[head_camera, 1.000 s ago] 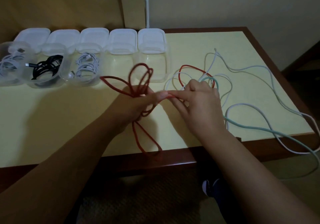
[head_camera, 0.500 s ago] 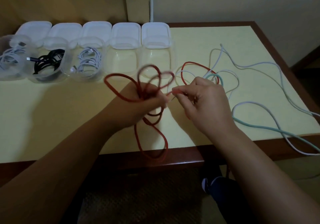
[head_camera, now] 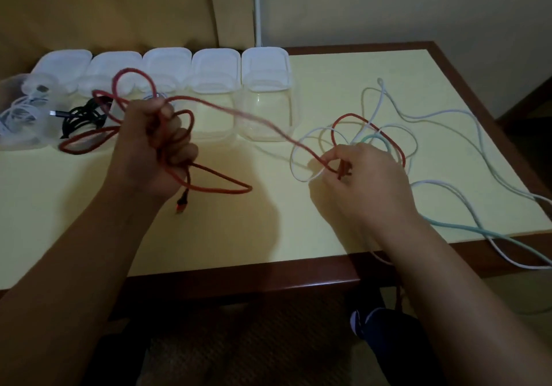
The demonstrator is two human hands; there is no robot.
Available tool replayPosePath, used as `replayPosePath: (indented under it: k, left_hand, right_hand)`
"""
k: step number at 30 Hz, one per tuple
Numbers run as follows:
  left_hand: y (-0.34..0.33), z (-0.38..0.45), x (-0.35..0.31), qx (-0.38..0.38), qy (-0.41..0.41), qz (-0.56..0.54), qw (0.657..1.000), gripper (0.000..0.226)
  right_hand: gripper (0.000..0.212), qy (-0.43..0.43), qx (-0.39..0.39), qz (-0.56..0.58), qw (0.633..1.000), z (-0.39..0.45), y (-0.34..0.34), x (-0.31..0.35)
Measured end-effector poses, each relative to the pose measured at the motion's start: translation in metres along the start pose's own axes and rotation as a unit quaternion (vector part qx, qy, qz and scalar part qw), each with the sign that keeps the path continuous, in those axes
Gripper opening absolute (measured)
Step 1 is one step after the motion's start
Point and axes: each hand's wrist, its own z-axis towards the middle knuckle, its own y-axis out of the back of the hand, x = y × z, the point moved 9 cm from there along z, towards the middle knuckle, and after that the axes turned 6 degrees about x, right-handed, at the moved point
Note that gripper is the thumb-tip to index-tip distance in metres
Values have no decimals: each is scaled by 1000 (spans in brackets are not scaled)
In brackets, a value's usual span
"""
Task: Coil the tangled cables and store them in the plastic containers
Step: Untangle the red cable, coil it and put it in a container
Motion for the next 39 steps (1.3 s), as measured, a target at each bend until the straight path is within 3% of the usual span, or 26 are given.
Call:
replayPosePath:
  k: [3, 6, 10, 14, 17, 21, 24, 28, 31, 34, 37, 39]
  left_hand:
    - [9, 1, 5, -47, 9, 62, 997, 23]
    - [-10, -2, 24, -21, 38, 130, 991, 4]
    - [-53, -16, 49, 58, 41, 279, 958, 32]
    - [-82, -29, 70, 107, 12, 328, 939, 34]
    - [-82, -30, 70, 72, -31, 385, 920, 17]
    - [-86, -34, 56, 38, -110, 492, 863, 12]
    - [-83, -36, 62, 5, -79, 452, 888, 7]
    - [-77, -30, 66, -20, -6, 235, 972, 14]
    - [-57, -17, 44, -64, 15, 121, 990, 24]
    - [-17, -9, 12, -110, -10, 20, 994, 29]
    - [5, -8, 2, -112, -2, 49, 993, 25]
    - [7, -11, 11, -132, 21, 136, 982, 24]
  right_hand:
    - [16, 23, 8, 102, 995, -2, -1, -2]
    - [12, 53, -3, 137, 989, -3, -4, -1]
    - [14, 101, -9, 139, 985, -6, -5, 15]
    - [20, 134, 11, 67, 989, -10, -12, 35]
    - [20, 142, 7, 34, 989, -11, -14, 40]
    - [18, 144, -1, 45, 988, -10, -14, 40]
    - [9, 161, -16, 28, 986, -12, -14, 44]
    - [13, 94, 5, 20, 995, -6, -21, 28]
    - [16, 28, 28, 12, 999, 1, -24, 7]
    - [18, 15, 20, -7, 1000, 5, -22, -3]
    - [19, 54, 1, 35, 998, 5, -17, 3]
    - [19, 94, -18, 60, 994, 3, -12, 11]
